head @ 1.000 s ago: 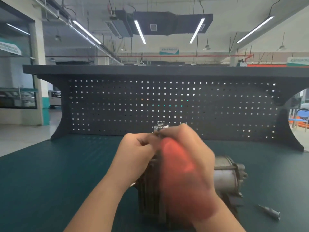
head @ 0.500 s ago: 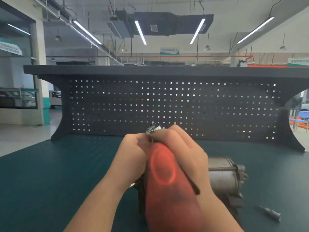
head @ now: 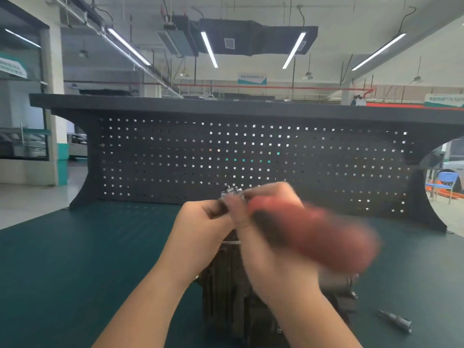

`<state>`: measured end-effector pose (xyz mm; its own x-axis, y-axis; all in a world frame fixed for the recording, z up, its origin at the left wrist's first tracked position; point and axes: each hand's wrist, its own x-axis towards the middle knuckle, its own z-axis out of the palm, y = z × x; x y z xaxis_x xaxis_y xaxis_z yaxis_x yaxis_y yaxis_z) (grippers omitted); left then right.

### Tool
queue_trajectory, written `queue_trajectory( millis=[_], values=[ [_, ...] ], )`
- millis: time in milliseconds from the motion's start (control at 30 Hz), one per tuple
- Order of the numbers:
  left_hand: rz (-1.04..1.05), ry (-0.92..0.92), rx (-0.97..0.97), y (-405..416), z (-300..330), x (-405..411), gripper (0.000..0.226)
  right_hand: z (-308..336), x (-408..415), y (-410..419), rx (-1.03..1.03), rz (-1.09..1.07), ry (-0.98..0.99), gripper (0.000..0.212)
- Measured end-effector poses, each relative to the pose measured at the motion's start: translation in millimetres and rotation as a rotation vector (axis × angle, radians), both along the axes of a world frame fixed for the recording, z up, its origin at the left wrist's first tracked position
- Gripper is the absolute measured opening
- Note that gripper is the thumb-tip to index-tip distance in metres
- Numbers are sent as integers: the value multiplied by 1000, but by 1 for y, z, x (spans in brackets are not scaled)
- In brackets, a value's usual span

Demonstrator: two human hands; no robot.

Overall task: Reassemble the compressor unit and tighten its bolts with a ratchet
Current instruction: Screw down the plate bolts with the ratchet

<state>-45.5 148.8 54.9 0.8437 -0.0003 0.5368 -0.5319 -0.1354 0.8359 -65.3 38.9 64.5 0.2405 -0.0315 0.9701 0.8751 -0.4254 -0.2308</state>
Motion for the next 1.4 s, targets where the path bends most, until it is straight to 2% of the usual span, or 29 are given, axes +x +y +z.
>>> queue_trajectory(
  millis=[33, 67, 100, 133, 167, 200, 267, 333, 367, 400, 467, 533, 567, 633, 700, 733, 767, 800, 867, 900, 967, 1033, 1067, 1100, 1167, 1233, 1300, 1367, 1400],
  values=[
    [20, 13, 36, 2, 0, 2, 17, 2, 4, 1, -147, -136, 111, 14],
    [15, 22, 56, 4, 0, 3, 18, 5, 4, 2, -115, -130, 260, 21],
    [-21, 17, 56, 5, 0, 4, 19, 7, 2, 4, -55, -53, 269, 21],
    [-70, 15, 45, 5, 1, 1, 20, 4, 3, 6, 17, 17, 136, 14],
    [-120, 14, 33, 6, 2, 0, 19, 3, 0, 6, 173, 94, 35, 5],
    [-148, 22, 21, 5, 3, -2, 16, 3, -1, 3, 384, 225, 16, 8],
    [-127, 27, 17, 4, 1, 1, 14, 2, 12, -6, 778, 523, 219, 27],
    [-74, 13, 33, 3, -2, 4, 19, 2, 23, -10, 946, 645, 405, 42],
    [-58, 7, 41, 2, -2, 3, 20, 3, 26, -11, 990, 604, 382, 42],
    [-53, 2, 35, 0, -3, 3, 19, 2, 26, -9, 984, 532, 305, 38],
    [-74, -2, -17, -2, -3, 1, 13, -3, 18, -3, 811, 425, 45, 28],
    [-93, -11, -22, -2, -1, -1, 9, -5, 9, -3, 454, 313, -171, 23],
    [-106, -20, -15, -2, -1, -2, 11, -3, 10, -9, 261, 192, -163, 22],
    [-130, -46, -27, -3, 2, -7, 18, 15, 11, -13, -75, 46, 173, 31],
    [-121, -84, -15, -6, 5, -12, 31, 18, 16, -15, 137, 177, 627, 48],
    [-106, -90, -3, -6, 5, -14, 42, 21, 16, -17, 176, 254, 764, 53],
    [-102, -91, -2, -7, 5, -14, 48, 25, 14, -13, 98, 299, 788, 58],
    [-110, -82, -6, -6, 4, -13, 47, 21, 9, -5, 69, 300, 601, 48],
    [-98, -69, 13, -2, 3, -10, 41, -2, 0, 8, 185, 257, 67, 17],
    [-99, -61, 18, -1, 3, -9, 38, -14, 1, 5, 206, 318, -43, 10],
    [-98, -17, 19, 1, 0, -4, 24, -12, 9, -6, 390, 379, 13, 11],
    [-62, -5, 81, 2, 0, -4, 17, -3, 21, -18, 742, 486, 274, 20],
    [-45, -15, 107, 2, 0, -3, 18, 0, 25, -20, 854, 559, 397, 22],
    [-25, -22, 117, 2, -2, -1, 19, 1, 25, -19, 890, 581, 432, 23],
    [-35, -6, 60, -1, -2, 1, 16, -3, 19, -10, 762, 480, 246, 21],
    [-26, -27, 48, -6, 0, 1, 13, -6, 8, 0, 401, 227, -90, 19],
    [-17, -53, 33, -9, -1, 3, 19, -11, 5, 7, 32, -29, -340, 28],
    [-54, -8, -44, -5, -1, 5, 18, -14, 7, 9, -115, -141, -429, 34],
    [-54, -12, -41, -2, -1, 5, 19, -15, 9, 8, -120, -147, -409, 27]
  ],
)
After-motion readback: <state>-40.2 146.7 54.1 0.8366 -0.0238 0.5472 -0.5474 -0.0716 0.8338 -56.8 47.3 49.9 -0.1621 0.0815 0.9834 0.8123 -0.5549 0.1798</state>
